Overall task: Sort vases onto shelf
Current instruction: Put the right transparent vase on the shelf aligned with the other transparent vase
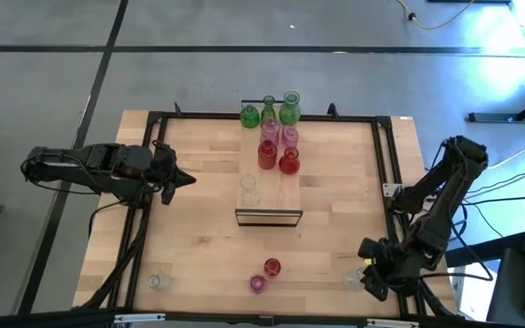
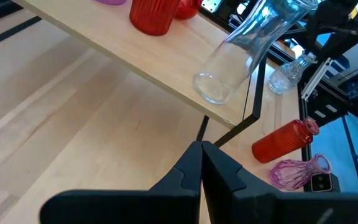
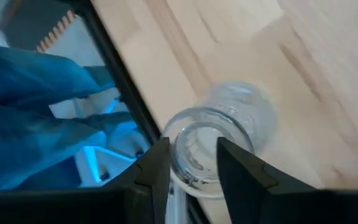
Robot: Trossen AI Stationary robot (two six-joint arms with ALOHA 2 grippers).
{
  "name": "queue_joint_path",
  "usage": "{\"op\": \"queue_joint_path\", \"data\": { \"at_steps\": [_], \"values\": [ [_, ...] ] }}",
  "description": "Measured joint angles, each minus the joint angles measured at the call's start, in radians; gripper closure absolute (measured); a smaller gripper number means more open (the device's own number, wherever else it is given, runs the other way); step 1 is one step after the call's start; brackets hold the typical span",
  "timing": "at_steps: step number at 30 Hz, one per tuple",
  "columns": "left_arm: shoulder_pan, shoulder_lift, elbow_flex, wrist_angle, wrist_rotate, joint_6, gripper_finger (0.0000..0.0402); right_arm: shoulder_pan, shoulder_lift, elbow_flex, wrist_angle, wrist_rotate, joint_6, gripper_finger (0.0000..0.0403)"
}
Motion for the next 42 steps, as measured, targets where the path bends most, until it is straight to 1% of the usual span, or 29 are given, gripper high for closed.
{"op": "queue_joint_path", "data": {
  "at_steps": [3,8,11,15,18,23,30,36,39,42],
  "values": [
    [0.0,0.0,0.0,0.0,0.001,0.001,0.0401,0.0,-0.014,-0.001,0.049,0.027,0.003,0.0281],
    [0.0,0.0,0.0,0.0,-0.004,0.003,0.0401,0.0,-0.034,0.001,0.078,0.021,0.008,0.0281],
    [0.0,0.0,0.0,-0.001,-0.005,0.008,0.0401,0.0,-0.041,0.025,0.013,0.041,0.016,0.0281],
    [0.0,0.0,0.0,-0.001,-0.006,0.008,0.0401,0.0,-0.042,0.068,-0.136,0.075,0.045,0.0281],
    [0.0,0.0,0.0,-0.001,-0.006,0.009,0.0401,-0.001,-0.038,0.07,-0.192,0.049,0.06,0.0281],
    [0.0,0.0,0.0,-0.001,-0.034,0.009,0.0401,0.0,-0.03,0.037,-0.171,-0.005,0.056,0.0281],
    [0.0,0.0,0.0,-0.001,-0.062,0.01,0.0401,0.0,-0.031,-0.019,-0.013,-0.017,0.053,0.0281],
    [0.0,0.0,0.0,-0.002,-0.106,0.011,0.0401,-0.001,-0.031,-0.084,0.031,-0.05,0.065,0.0283],
    [0.0,0.0,0.0,-0.001,-0.106,0.01,0.0401,-0.002,-0.031,-0.089,0.029,-0.05,0.066,0.0309],
    [0.0,0.0,0.0,-0.002,-0.106,0.009,0.0401,-0.018,-0.032,-0.089,0.026,-0.061,0.067,0.0367]
  ]
}}
